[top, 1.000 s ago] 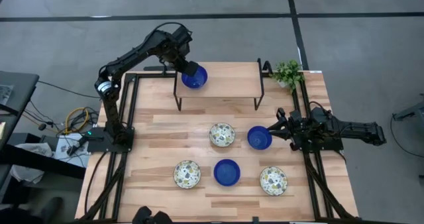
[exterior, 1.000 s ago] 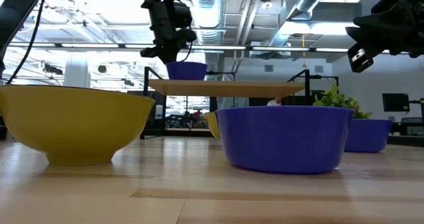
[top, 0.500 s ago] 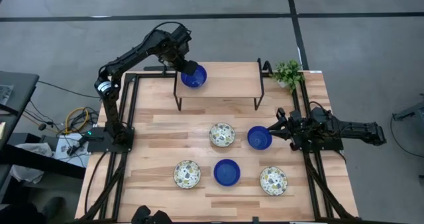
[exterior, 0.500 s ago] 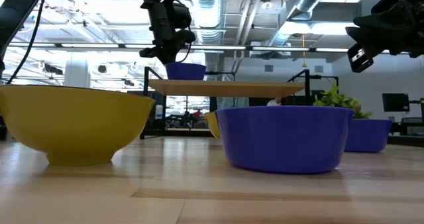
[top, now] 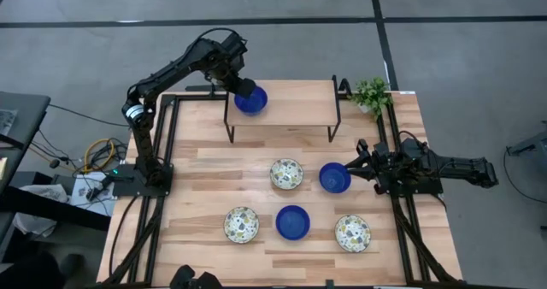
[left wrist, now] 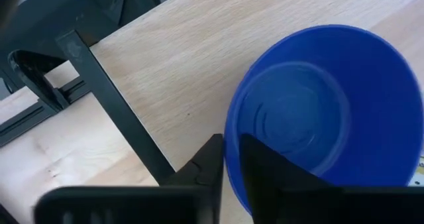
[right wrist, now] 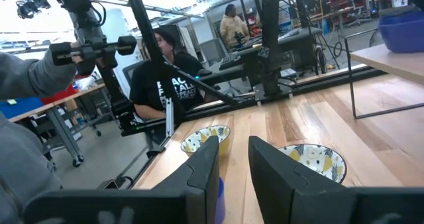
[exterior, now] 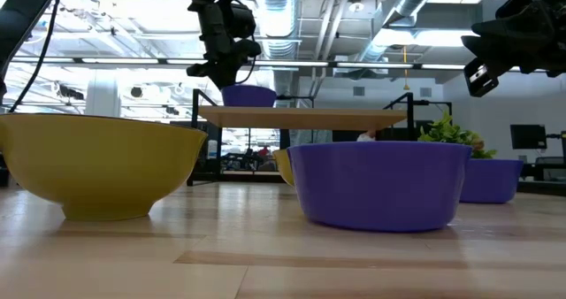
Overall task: Pick & Place Mini bowls
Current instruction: Put the top left blue bowl on the shelf, then stack the top blue bowl on the blue bowl on the shelf
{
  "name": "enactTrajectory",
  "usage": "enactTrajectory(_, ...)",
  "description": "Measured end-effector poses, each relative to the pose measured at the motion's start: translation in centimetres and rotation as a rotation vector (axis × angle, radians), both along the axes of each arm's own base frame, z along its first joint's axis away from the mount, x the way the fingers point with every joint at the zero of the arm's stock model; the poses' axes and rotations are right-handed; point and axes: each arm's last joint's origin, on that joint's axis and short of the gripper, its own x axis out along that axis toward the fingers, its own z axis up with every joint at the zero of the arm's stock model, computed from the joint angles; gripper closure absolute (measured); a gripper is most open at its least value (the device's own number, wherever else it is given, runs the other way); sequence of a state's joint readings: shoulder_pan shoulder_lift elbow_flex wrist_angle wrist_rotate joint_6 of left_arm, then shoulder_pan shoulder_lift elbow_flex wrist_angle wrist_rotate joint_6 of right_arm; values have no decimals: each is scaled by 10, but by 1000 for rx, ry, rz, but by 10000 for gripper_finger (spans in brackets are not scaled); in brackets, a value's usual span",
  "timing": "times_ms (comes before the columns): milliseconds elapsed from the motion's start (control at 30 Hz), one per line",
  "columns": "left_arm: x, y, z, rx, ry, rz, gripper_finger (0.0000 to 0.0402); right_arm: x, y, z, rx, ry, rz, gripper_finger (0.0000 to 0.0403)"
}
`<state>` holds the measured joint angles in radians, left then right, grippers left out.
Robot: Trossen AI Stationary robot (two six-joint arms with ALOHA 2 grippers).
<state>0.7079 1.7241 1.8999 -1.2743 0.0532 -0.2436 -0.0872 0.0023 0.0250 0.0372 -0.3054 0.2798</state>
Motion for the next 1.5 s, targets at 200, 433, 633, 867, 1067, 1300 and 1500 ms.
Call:
enactTrajectory(200,0,0,0,0,0,0,312,0,0,0,0,0,0,331)
enactTrajectory(433,-7,-6,10,25,-26,-4,303,0,0,0,0,0,0,331)
enactTrajectory(633,-21,-18,30,73,-83,-2,303,0,0,0,0,-1,0,331)
enactTrajectory(867,-41,-41,56,116,-173,17,303,0,0,0,0,0,0,331)
enactTrajectory(1067,-40,-81,72,138,-237,-95,303,0,0,0,0,-1,0,331)
enactTrajectory(1300,-30,-134,63,88,-236,-283,303,0,0,0,0,-1,0,331)
enactTrajectory(1500,-26,-165,41,98,-178,-321,303,0,0,1,0,-8,0,331)
